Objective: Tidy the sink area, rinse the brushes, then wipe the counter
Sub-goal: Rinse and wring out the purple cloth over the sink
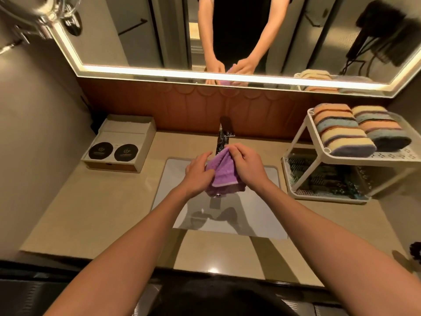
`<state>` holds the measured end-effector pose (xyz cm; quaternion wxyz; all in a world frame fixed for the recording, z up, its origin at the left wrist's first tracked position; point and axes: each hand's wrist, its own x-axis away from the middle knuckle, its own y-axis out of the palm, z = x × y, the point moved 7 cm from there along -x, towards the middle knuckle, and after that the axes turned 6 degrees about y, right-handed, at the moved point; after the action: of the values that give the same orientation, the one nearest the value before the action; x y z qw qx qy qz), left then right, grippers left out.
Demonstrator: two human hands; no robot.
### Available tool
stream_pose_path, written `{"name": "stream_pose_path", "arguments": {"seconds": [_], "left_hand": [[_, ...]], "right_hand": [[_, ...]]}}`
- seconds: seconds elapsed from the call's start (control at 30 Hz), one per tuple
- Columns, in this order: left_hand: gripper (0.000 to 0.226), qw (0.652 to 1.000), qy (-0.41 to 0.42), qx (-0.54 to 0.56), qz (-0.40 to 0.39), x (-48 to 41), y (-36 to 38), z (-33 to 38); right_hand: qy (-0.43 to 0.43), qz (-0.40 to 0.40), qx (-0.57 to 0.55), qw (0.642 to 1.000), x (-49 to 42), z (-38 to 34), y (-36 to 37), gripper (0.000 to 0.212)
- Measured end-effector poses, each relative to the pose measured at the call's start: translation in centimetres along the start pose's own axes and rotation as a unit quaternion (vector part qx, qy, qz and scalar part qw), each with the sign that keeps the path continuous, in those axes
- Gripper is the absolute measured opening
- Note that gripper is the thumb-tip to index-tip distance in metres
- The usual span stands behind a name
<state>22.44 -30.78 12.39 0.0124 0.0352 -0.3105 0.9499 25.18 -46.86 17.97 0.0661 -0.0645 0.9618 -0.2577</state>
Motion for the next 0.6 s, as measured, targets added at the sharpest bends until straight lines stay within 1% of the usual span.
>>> {"name": "stream_pose_path", "arguments": {"seconds": [0.1,0.17,0.23,0.3,0.37,0.43,0.5,0.6], "left_hand": [[0.084,0.997,-0.011,0.073,-0.038,0.1,0.0,-0.2],[0.086,0.990,-0.007,0.121,-0.077,0.2,0.0,0.2],[0.084,0.974,0.008,0.186,-0.130,0.4,0.4,0.9],[0.094,0.966,0.019,0.195,-0.168,0.4,1.2,1.1],[0.104,0.975,0.011,0.161,-0.154,0.1,1.6,1.0],[0.109,0.978,0.021,0.167,-0.120,-0.3,1.9,1.1],[0.108,0.977,0.041,0.178,-0.107,-0.2,1.8,1.5],[0.101,0.984,0.065,0.148,-0.074,-0.6,1.3,1.1]], "right_hand": [[0.015,0.019,-0.030,0.999,-0.4,-0.8,0.0,0.030],[0.014,0.033,-0.012,0.999,-0.6,-1.4,-0.2,0.032],[0.014,0.047,-0.032,0.998,-0.9,-2.2,-0.4,0.032],[0.023,0.045,-0.062,0.997,-1.0,-3.1,-0.2,0.032],[0.044,0.036,-0.104,0.993,-1.1,-4.0,0.4,0.035],[0.071,0.053,-0.174,0.981,-1.2,-4.8,0.9,0.040],[0.101,0.074,-0.214,0.969,-1.3,-5.3,1.1,0.045],[0.143,0.090,-0.285,0.944,-1.7,-5.2,0.9,0.049]]}}
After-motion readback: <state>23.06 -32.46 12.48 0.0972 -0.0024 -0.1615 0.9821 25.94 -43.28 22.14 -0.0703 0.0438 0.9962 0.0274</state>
